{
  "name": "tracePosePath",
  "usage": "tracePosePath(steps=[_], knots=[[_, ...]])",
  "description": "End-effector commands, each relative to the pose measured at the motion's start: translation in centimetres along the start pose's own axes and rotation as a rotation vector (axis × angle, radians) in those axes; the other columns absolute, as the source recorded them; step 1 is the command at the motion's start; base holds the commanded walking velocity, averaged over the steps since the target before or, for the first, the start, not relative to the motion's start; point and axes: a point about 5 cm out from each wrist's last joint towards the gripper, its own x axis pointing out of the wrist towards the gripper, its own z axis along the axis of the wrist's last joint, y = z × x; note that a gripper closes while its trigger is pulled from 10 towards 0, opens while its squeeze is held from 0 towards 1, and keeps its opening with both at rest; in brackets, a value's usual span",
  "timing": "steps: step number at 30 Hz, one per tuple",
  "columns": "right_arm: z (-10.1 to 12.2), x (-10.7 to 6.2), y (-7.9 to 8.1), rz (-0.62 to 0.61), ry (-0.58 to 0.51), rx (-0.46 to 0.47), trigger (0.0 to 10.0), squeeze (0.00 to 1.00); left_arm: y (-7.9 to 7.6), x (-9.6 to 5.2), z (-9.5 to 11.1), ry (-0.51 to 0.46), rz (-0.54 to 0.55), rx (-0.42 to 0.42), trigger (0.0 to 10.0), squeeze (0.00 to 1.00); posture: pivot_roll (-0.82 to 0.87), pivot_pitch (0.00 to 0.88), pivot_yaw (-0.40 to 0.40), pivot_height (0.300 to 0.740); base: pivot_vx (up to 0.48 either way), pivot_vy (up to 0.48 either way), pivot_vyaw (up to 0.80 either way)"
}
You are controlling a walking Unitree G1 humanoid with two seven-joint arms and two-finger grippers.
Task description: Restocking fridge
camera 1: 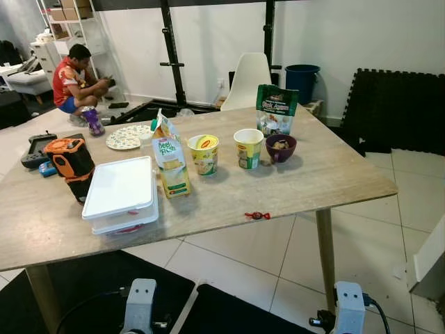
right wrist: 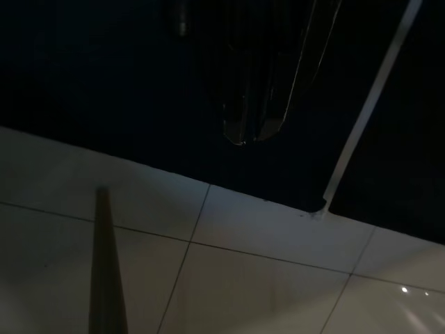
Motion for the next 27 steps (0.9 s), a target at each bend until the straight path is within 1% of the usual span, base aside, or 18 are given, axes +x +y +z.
tracePosePath(steps=[1,3,4,5,7,9,10,11,13,14,16,20,21,22,23,24,25,27], knots=[[-0.3,-0.1,0.2,0.001,0.005,0.02,10.0,0.0,0.7,-0.2,-0.7,0.032,0.014,-0.006,10.0,0.0,0.04,0.05,0.081,0.734,0.0,0.0,0.0],[-0.4,0.0,0.3,0.002,0.005,0.024,10.0,0.0,0.7,-0.3,-0.9,0.035,0.011,-0.018,10.0,0.0,0.03,0.051,0.078,0.734,0.0,0.0,0.0],[-0.3,0.0,0.4,0.005,0.001,0.032,10.0,0.3,0.5,-0.3,-1.1,0.038,0.004,-0.027,10.0,0.6,0.03,0.051,0.077,0.734,0.0,0.0,0.0],[-0.3,0.0,0.6,0.011,-0.005,0.043,10.0,1.0,0.3,-0.3,-1.3,0.035,-0.013,-0.047,10.0,1.0,0.02,0.051,0.078,0.734,0.0,0.0,0.0],[-0.3,0.0,0.8,0.024,-0.011,0.051,10.0,1.0,0.0,-0.4,-1.4,0.028,-0.033,-0.06,10.0,1.0,0.03,0.05,0.078,0.734,0.0,0.0,0.0],[-0.5,0.0,1.3,0.073,-0.006,-0.006,10.0,1.0,-0.5,-0.5,-1.8,0.01,-0.073,-0.073,10.0,1.0,0.03,0.047,0.082,0.734,0.0,0.0,0.0],[-0.5,0.0,1.3,0.073,-0.006,-0.006,10.0,1.0,-0.5,-0.5,-1.8,0.01,-0.073,-0.073,10.0,1.0,0.03,0.047,0.082,0.734,0.0,0.0,0.0],[-0.5,0.0,1.5,0.092,-0.003,-0.038,10.0,1.0,-0.6,-0.6,-2.0,0.009,-0.077,-0.073,10.0,1.0,0.03,0.047,0.082,0.734,0.0,0.0,0.0],[-0.8,-0.1,2.0,0.139,0.006,-0.103,10.0,1.0,-0.3,-0.9,-2.6,0.023,-0.069,-0.071,10.0,1.0,0.03,0.046,0.079,0.734,0.0,0.0,0.0],[-0.8,-0.1,2.0,0.139,0.006,-0.103,10.0,1.0,-0.3,-0.9,-2.6,0.023,-0.069,-0.071,10.0,1.0,0.03,0.046,0.079,0.734,0.0,0.0,0.0],[-0.9,-0.1,2.4,0.166,0.011,-0.133,10.0,1.0,0.1,-1.1,-3.0,0.029,-0.062,-0.081,10.0,1.0,0.03,0.047,0.074,0.734,0.0,0.0,0.0],[-0.9,-0.1,2.4,0.151,0.018,-0.157,10.0,1.0,0.3,-1.2,-3.2,0.033,-0.054,-0.075,10.0,1.0,0.03,0.043,0.068,0.734,0.0,0.0,0.0],[-1.0,-0.1,2.3,0.131,0.025,-0.185,10.0,0.13,0.5,-1.2,-3.3,0.034,-0.026,-0.073,10.0,1.0,0.04,0.038,0.06,0.734,0.0,0.0,0.0],[-1.0,-0.1,2.3,0.131,0.025,-0.185,10.0,0.13,0.5,-1.2,-3.3,0.034,-0.026,-0.073,10.0,1.0,0.04,0.038,0.06,0.734,0.0,0.0,0.0],[-1.1,-0.1,2.3,0.124,0.028,-0.193,10.0,0.0,0.6,-1.3,-3.4,0.036,-0.011,-0.073,10.0,1.0,0.04,0.036,0.058,0.734,0.0,0.0,0.0],[-1.1,-0.1,2.3,0.123,0.03,-0.196,10.0,0.0,0.6,-1.3,-3.4,0.036,-0.006,-0.079,10.0,0.95,0.04,0.035,0.056,0.734,0.0,0.0,0.0],[-1.1,-0.1,2.3,0.12,0.035,-0.202,10.0,0.0,0.5,-1.3,-3.5,0.034,-0.005,-0.084,10.0,0.0,0.04,0.032,0.05,0.734,0.0,0.0,0.0],[-1.1,-0.1,2.3,0.123,0.038,-0.211,10.0,0.0,0.4,-1.3,-3.5,0.031,-0.007,-0.089,10.0,0.0,0.04,0.031,0.048,0.734,0.0,0.0,0.0]])
